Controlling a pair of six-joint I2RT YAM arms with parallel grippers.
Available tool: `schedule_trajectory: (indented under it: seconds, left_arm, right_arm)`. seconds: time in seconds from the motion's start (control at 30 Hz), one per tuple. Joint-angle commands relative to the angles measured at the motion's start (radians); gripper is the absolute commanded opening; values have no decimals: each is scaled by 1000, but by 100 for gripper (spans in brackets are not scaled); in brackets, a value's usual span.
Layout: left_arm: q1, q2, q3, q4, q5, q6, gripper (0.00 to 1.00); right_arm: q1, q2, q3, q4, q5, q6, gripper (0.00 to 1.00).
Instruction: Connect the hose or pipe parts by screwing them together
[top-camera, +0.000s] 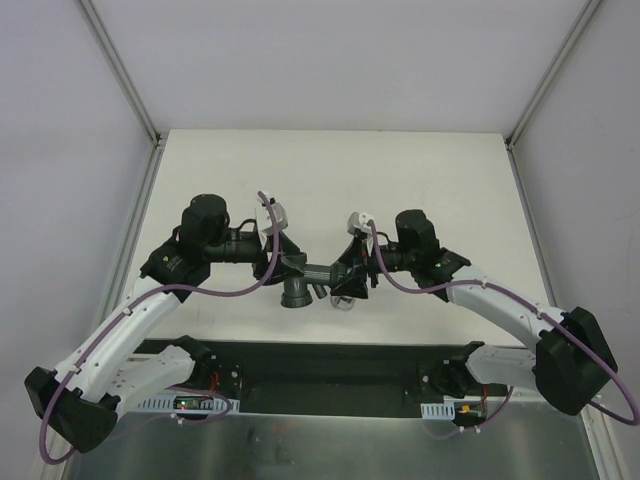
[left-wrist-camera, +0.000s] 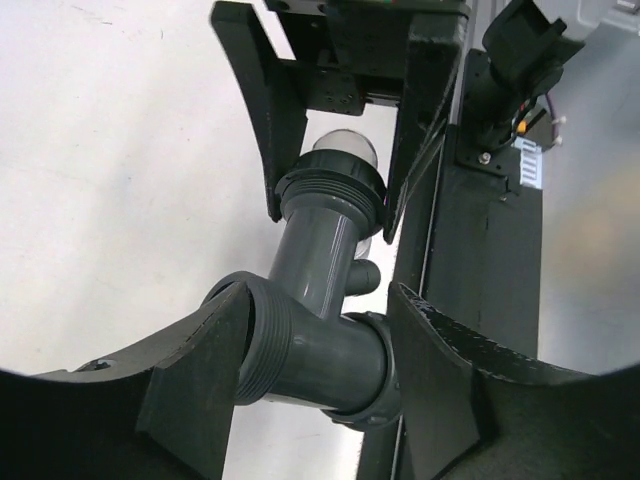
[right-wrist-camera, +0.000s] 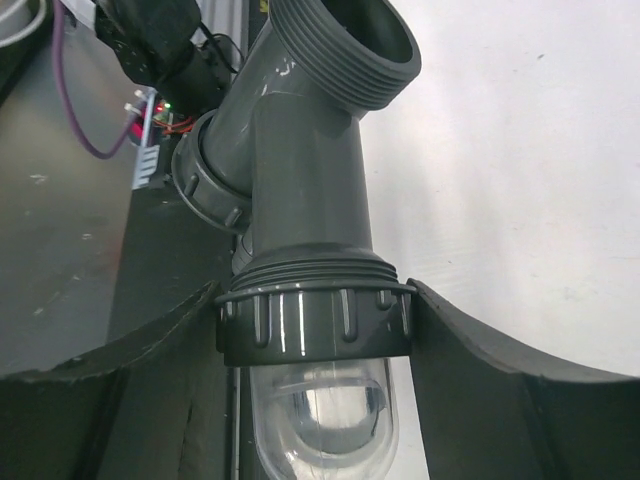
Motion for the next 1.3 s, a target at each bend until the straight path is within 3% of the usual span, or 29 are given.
schedule_trajectory:
  seconds: [0.0,0.2,0.43,0.7,0.77,0.83,0.87,0.97,1.27]
  left_arm:
    - [6,42,112,-41,14,-137,57]
    - [70,144,224,-140,124,-214,62]
    - [70,237,255,-206,250,-208,59]
    - [69,292,246,-251,212,-179,54]
    - [66,300,244,-249,226,-159,48]
    - [61,305,244,-249,256,-139,36]
    - [56,303,243,-249,264,-116,20]
    - [31,288,223,-249,257,-53,2]
    - [-85,188,169,-242,53,82,0]
  right_arm:
    - [-6,-110,-26,59,43,-116,26]
    - [-3,-180,-59,36,96,-215,24]
    - [0,-199,-52,23,112,-229,25]
    - [6,-200,-40,12,122,-226,24]
    - [6,-202,-36,7,123,-226,24]
    - [6,-197,-29,4,135,-206,25]
    - [6,-193,-23,0,137,-199,25]
    - [5,-159,9,-13,123,-139,25]
    - [-44,-15,107,49,-27,149,27]
